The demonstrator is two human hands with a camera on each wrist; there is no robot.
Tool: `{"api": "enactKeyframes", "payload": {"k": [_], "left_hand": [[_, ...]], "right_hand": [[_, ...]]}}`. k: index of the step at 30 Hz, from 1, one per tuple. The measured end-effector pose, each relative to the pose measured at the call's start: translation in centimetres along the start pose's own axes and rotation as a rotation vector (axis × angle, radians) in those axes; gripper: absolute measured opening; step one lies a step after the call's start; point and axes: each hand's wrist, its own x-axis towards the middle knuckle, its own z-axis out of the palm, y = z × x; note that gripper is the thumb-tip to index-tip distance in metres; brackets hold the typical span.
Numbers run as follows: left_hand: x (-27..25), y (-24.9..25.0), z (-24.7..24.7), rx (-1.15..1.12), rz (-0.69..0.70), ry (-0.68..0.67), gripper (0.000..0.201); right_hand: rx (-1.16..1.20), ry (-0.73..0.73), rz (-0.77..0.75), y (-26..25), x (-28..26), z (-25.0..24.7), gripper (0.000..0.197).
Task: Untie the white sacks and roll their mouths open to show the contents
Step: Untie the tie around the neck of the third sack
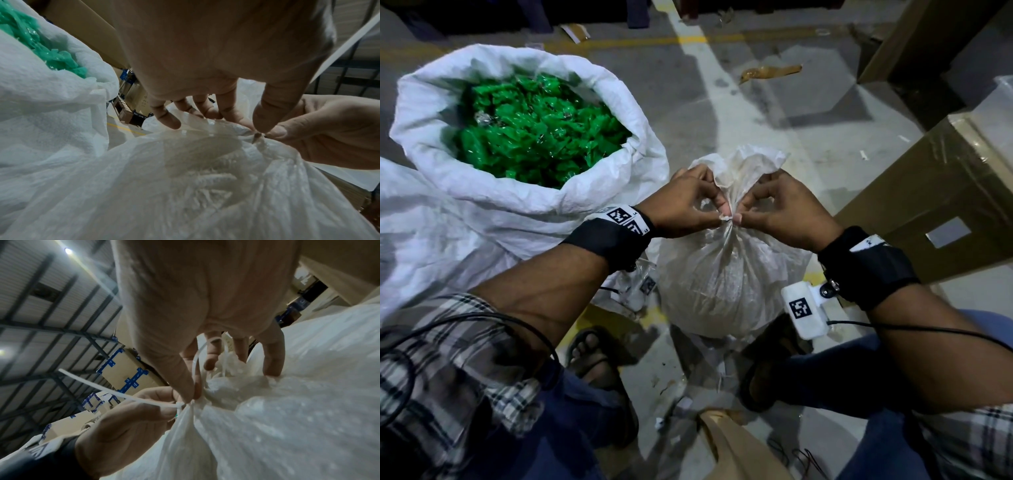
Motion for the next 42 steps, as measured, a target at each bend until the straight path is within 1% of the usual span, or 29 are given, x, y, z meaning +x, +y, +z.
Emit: {"api": "enactKeyframes", "payload": {"k": [2, 7, 12, 16, 18, 23, 26, 28, 31, 32, 34, 36, 40, 42], "left_hand": [[0.0, 0.16, 0.13, 0.0, 0.004, -0.003, 0.014], [0.09, 0.34, 0.12, 0.004, 0.016, -0.014, 0.007], [0.02, 0.49, 0.12, 0.004, 0.007, -0.012, 0.006], [-0.05, 0.11, -0.19, 0.025, 0.002, -0.011, 0.007], [-0.07, 0.23, -0.07, 0.03, 0.012, -0.01, 0.007], [0.04, 0.37, 0.12, 0.027, 0.023, -0.017, 0.01], [0.04, 0.47, 0.2, 0.027, 0.029, -0.017, 0.007], [0.03, 0.43, 0.14, 0.032, 0.021, -0.012, 0.006], [-0.07, 0.06, -0.16, 0.04, -0.005, 0.004, 0.006], [-0.13, -0.06, -0.23, 0.036, -0.01, 0.009, 0.006], [-0.23, -0.08, -0.29, 0.028, -0.011, 0.014, 0.006], [-0.26, 0.02, -0.2, 0.031, -0.006, 0.005, 0.007], [-0.19, 0.06, -0.01, 0.032, 0.0, -0.003, 0.01], [-0.15, 0.03, 0.03, 0.038, 0.001, 0.002, 0.011]], "right_hand": [[-0.01, -0.002, 0.007, -0.02, 0.05, -0.02, 0.016], [-0.081, -0.004, 0.002, -0.11, 0.15, -0.06, 0.025], [-0.123, 0.015, -0.01, 0.2, 0.14, -0.04, 0.02], [-0.084, -0.015, -0.057, 0.04, -0.03, 0.02, 0.014], [-0.073, -0.006, -0.044, 0.13, 0.05, -0.05, 0.014], [-0.076, 0.001, -0.033, 0.22, 0.14, 0.17, 0.026], [-0.107, -0.007, -0.007, 0.2, 0.26, -0.08, 0.02], [-0.126, 0.009, -0.021, 0.17, 0.18, -0.09, 0.017], [-0.263, 0.049, -0.039, 0.34, -0.31, 0.36, 0.01], [-0.314, 0.061, -0.044, 0.39, -0.44, 0.43, 0.01], [-0.368, 0.091, -0.066, 0.44, -0.42, 0.35, 0.017], [-0.384, 0.094, -0.075, 0.24, -0.24, 0.25, 0.019], [-0.353, 0.042, -0.079, -0.06, -0.12, 0.22, 0.013], [-0.351, 0.039, -0.075, -0.11, -0.07, -0.04, 0.014]]}}
